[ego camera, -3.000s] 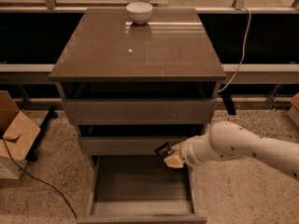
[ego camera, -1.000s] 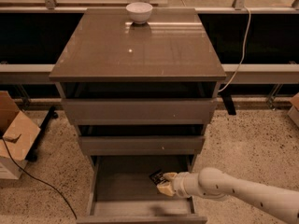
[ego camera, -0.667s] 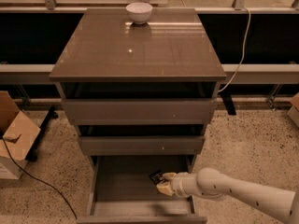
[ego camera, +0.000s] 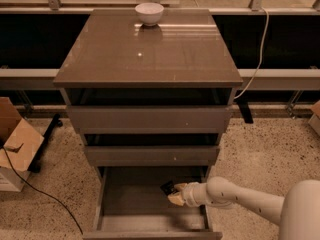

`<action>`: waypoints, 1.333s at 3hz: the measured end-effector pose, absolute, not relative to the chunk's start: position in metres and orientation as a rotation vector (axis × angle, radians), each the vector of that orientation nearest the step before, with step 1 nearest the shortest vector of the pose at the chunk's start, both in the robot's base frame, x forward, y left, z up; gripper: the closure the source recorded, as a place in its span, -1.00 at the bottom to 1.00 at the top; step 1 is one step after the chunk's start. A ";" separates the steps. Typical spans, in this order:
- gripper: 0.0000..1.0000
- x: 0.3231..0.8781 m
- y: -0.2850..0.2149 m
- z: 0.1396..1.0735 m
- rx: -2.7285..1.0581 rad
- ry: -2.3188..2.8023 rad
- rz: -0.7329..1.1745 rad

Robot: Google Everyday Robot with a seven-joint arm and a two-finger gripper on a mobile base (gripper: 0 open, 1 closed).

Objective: Place rxbar chocolate into bottom drawer

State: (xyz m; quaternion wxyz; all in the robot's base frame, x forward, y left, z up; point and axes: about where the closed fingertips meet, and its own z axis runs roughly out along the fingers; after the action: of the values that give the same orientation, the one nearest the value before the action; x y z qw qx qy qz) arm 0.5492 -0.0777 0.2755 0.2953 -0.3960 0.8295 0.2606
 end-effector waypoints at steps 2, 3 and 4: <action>0.65 0.557 -0.089 0.221 -1.029 2.308 0.698; 0.20 0.556 -0.087 0.221 -1.031 2.305 0.702; -0.28 0.555 -0.085 0.220 -1.034 2.305 0.706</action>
Offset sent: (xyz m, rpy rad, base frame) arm 0.0081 -0.0216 -0.0809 -0.0697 0.1303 -0.0517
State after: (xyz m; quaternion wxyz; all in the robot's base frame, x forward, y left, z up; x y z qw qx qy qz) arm 0.5553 -0.0846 0.2203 0.2562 -0.3808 0.8495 0.2602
